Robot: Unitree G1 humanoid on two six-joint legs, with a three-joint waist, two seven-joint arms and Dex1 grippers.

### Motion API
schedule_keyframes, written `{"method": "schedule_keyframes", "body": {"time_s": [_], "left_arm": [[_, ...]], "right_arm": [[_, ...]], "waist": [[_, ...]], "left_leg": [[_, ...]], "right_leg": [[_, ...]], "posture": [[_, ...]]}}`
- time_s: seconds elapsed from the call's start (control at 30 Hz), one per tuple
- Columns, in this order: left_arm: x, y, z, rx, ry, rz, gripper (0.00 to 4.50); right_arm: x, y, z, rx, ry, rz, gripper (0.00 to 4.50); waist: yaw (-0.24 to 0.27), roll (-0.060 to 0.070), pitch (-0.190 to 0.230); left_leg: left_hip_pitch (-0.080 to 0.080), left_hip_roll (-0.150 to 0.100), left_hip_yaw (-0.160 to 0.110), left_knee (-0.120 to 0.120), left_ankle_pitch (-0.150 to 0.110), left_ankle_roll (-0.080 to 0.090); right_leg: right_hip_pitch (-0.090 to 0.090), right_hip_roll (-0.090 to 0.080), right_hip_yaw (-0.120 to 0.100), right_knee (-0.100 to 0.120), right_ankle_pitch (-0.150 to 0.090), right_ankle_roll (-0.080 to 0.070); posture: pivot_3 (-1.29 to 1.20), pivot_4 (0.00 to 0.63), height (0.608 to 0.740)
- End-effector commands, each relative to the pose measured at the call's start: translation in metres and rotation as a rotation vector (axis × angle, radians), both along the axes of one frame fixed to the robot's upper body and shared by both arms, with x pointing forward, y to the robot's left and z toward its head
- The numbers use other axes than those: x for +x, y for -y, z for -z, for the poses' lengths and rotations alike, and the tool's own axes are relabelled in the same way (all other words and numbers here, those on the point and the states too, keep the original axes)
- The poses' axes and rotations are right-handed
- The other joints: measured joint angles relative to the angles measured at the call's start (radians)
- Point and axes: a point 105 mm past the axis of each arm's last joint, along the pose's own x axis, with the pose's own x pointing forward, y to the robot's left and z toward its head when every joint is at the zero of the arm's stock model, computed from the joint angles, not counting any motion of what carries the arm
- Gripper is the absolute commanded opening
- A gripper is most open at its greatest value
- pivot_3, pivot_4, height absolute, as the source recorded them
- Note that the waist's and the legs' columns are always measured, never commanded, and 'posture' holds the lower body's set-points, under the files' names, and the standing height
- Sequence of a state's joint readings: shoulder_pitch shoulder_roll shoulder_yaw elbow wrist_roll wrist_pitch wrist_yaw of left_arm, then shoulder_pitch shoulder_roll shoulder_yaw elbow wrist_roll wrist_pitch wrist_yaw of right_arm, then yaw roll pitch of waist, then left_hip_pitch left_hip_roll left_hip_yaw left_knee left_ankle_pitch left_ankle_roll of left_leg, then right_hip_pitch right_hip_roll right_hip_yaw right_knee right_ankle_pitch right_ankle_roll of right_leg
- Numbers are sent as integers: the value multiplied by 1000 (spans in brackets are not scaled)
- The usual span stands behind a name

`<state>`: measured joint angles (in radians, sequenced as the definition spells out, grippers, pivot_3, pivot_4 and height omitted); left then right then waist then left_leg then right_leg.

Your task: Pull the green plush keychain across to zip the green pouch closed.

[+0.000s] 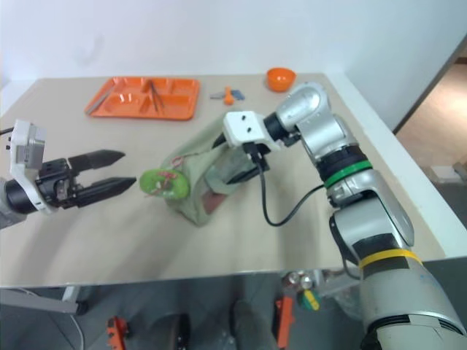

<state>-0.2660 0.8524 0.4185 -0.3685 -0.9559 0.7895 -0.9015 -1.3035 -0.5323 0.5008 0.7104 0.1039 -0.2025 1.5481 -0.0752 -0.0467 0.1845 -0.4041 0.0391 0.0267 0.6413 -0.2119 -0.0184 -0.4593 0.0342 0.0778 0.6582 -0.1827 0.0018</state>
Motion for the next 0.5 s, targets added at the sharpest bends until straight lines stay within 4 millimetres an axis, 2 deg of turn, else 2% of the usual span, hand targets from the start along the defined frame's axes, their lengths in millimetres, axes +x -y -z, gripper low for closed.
{"method": "schedule_keyframes", "body": {"time_s": [0.03, 0.3, 0.5], "left_arm": [[1, 2, -10, -9, 34, 20, 4484], [-1, 1, -10, -12, 34, 15, 4484], [0, 0, -10, -11, 31, 13, 4484]], "right_arm": [[-2, 14, -20, 12, 6, 9, 4243], [5, 14, -13, -29, 14, 52, 4243], [2, 10, -19, 28, 4, 36, 4243]], "waist": [[-1, 0, 0], [-1, 0, 0], [-1, 0, 0]], "left_leg": [[0, 0, 0, 0, 0, 0], [1, 0, -1, 0, 0, 0], [2, 0, -1, 0, 0, -1]], "right_leg": [[0, 0, 0, 1, 0, 0], [0, 1, 0, 4, -1, -1], [0, 1, 0, 4, -1, -2]], "posture": [[0, 150, 740], [0, 150, 740], [0, 150, 740]]}}
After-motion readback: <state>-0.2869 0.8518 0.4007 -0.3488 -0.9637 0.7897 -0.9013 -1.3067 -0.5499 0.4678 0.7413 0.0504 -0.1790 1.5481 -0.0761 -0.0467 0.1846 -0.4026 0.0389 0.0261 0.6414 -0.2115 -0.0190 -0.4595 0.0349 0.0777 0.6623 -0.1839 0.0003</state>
